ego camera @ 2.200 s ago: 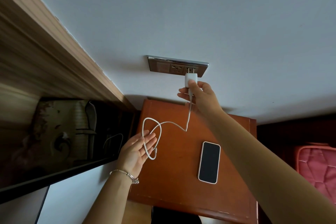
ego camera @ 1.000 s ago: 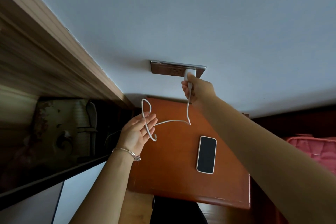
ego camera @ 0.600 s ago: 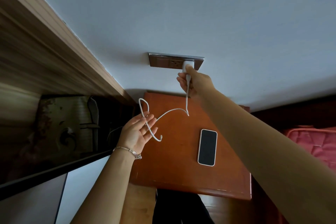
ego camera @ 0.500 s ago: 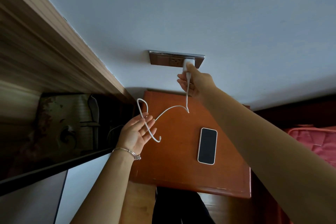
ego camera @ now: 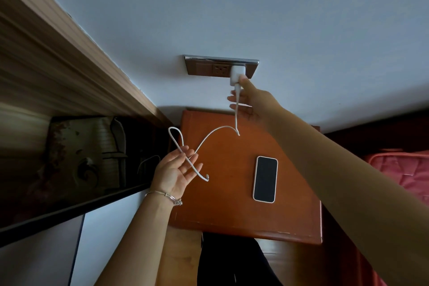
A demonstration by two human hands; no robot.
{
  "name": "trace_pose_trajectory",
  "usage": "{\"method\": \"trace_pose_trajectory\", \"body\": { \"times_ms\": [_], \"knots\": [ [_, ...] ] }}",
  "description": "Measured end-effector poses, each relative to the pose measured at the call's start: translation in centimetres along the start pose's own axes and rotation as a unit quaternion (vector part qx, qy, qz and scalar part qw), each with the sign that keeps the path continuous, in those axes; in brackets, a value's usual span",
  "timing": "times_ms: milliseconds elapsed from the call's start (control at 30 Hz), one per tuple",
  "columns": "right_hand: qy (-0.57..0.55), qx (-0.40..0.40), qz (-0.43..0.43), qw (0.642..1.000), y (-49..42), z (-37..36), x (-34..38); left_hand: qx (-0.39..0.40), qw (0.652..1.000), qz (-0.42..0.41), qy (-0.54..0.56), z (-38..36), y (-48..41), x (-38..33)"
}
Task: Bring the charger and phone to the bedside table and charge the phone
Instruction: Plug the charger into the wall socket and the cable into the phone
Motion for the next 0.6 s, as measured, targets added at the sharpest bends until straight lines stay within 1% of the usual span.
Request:
{"method": "trace_pose_trajectory", "body": {
  "times_ms": [67,133,200,233,300,400,433,500,600],
  "knots": [
    [0.008,-0.030,-0.022,0.999,0.2,1.5,-2.3,0.004,1.000,0.007,0.013,-0.2,0.1,0.5],
    [-0.002,-0.087,-0.060,0.994,0.3,3.4,-6.0,0.007,0.999,0.018,0.028,-0.5,0.1,1.3],
    [-0.023,-0.139,-0.134,0.981,0.8,5.0,-10.5,0.005,0.999,0.028,0.035,-0.9,0.2,2.2],
    [-0.042,-0.150,-0.181,0.971,1.1,5.4,-12.8,0.003,0.999,0.032,0.038,-1.0,0.1,2.7],
    [-0.056,-0.132,-0.267,0.953,2.0,5.4,-16.5,0.002,0.998,0.040,0.045,-1.2,0.0,3.6],
    [-0.080,-0.060,-0.368,0.925,3.3,4.8,-20.4,-0.003,0.997,0.065,0.046,-1.0,-0.4,5.4],
    [-0.106,-0.035,-0.385,0.916,3.5,4.6,-21.1,-0.006,0.996,0.073,0.041,-0.9,-0.6,6.0],
    [-0.152,-0.005,-0.390,0.908,3.2,4.4,-22.2,-0.011,0.996,0.088,0.030,-0.5,-1.0,7.5],
    [-0.186,-0.002,-0.368,0.911,2.1,4.9,-23.7,-0.022,0.994,0.108,0.005,0.1,-1.7,9.8]
  ]
}}
Point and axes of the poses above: each hand's wrist, its own y-axis away from the middle knuckle, its own z-axis out of the back of the hand, x = y × z, the point moved 5 cm from there along -y, towards the middle knuckle, and after that the axes turned 3 degrees about -x, right-handed, at the moved point
